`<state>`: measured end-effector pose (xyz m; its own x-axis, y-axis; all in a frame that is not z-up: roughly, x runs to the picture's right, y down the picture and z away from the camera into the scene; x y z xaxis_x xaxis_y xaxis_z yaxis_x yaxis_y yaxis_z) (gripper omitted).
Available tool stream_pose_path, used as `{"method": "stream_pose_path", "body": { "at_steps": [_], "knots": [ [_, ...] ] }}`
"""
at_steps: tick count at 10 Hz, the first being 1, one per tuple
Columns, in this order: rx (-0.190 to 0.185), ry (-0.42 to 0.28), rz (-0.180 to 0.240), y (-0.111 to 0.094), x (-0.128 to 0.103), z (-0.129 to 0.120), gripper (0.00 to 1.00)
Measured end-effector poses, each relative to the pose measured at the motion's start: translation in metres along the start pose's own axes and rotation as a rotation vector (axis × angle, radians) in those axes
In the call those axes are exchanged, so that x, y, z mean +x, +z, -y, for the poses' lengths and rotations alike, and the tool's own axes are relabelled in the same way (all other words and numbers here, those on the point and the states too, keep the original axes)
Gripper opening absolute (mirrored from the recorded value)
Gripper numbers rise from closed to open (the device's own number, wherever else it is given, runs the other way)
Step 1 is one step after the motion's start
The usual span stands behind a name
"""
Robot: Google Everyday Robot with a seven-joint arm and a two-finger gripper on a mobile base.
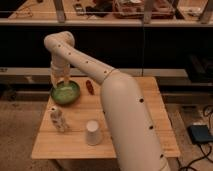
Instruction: Knock the bottle over
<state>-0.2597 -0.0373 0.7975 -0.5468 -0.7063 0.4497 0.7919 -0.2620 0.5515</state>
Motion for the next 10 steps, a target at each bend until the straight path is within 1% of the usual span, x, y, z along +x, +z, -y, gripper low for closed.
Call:
{"method": "stream_pose_path", "body": {
  "at_steps": [1, 2, 3, 4, 5, 6, 7, 8, 9, 10],
  "knots": [
    [0.035, -0.041, -0.005, 0.004, 0.004, 0.014, 0.20],
    [0.064, -0.103, -0.016, 0.008, 0.006, 0.030, 0.08],
    [0.070, -0.153, -0.021, 0.010, 0.007, 0.043, 0.02],
    [0.060, -0.212, -0.019, 0.014, 0.003, 0.057, 0.00],
    [0.040, -0.264, -0.012, 0.019, -0.003, 0.073, 0.00],
    [0.030, -0.282, -0.011, 0.021, -0.009, 0.082, 0.00],
    [0.024, -0.300, -0.022, 0.021, -0.013, 0.095, 0.00],
    [0.025, -0.336, -0.047, 0.017, -0.019, 0.115, 0.00],
    [0.039, -0.390, -0.068, 0.017, -0.030, 0.148, 0.00],
    [0.048, -0.410, -0.071, 0.018, -0.037, 0.162, 0.00]
  ]
}}
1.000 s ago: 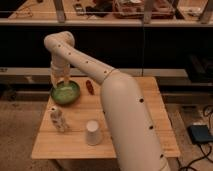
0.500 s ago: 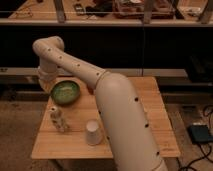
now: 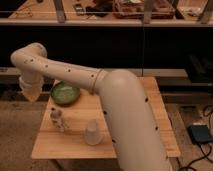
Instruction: Knock the bottle over
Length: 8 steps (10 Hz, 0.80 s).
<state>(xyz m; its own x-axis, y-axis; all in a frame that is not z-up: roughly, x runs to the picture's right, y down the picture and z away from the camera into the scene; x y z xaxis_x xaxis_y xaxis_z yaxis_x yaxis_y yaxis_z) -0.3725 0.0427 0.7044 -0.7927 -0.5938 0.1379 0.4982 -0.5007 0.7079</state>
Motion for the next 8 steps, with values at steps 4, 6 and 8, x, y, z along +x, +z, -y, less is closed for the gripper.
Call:
{"method": "stream_pose_path", "body": {
  "at_steps": [4, 6, 8],
  "knots": [
    [0.003, -0.012, -0.004, 0.000, -0.001, 0.008, 0.00],
    [0.001, -0.018, 0.002, 0.003, -0.003, 0.008, 0.00],
    [0.003, -0.077, 0.021, 0.018, -0.012, 0.023, 0.00]
  ]
}}
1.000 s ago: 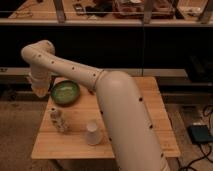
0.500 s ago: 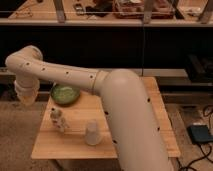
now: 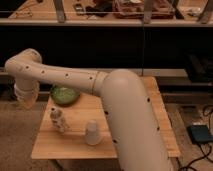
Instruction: Knock the bottle over
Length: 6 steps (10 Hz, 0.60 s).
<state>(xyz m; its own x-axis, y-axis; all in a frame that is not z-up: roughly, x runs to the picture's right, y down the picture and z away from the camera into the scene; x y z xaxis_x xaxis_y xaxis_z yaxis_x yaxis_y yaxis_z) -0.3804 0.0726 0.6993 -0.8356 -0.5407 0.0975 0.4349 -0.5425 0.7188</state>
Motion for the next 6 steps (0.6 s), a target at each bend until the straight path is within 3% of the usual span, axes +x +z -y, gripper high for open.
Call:
{"method": "stream_pose_path", "body": {
  "at_steps": [1, 3, 6],
  "knots": [
    [0.007, -0.055, 0.020, 0.012, -0.006, 0.018, 0.00],
    [0.029, -0.099, 0.035, 0.026, -0.015, 0.038, 0.00],
    [0.067, -0.116, 0.056, 0.047, -0.031, 0.061, 0.00]
  ]
}}
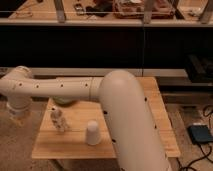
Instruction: Knock the bottle over
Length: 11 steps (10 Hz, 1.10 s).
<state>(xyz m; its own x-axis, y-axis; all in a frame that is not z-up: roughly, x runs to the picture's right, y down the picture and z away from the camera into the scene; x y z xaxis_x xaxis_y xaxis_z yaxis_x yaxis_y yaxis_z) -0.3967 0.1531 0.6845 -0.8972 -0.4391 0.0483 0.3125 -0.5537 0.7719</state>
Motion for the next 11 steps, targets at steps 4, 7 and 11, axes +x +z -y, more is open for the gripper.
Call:
{"method": "stream_pose_path", "body": {
  "at_steps": [4, 7, 11],
  "knots": [
    [0.033, 0.030, 0.031, 0.023, -0.020, 0.006, 0.00],
    [0.037, 0.060, 0.045, 0.028, -0.028, 0.003, 0.00],
    [0.037, 0.058, 0.046, 0.028, -0.027, 0.004, 0.00]
  ]
}}
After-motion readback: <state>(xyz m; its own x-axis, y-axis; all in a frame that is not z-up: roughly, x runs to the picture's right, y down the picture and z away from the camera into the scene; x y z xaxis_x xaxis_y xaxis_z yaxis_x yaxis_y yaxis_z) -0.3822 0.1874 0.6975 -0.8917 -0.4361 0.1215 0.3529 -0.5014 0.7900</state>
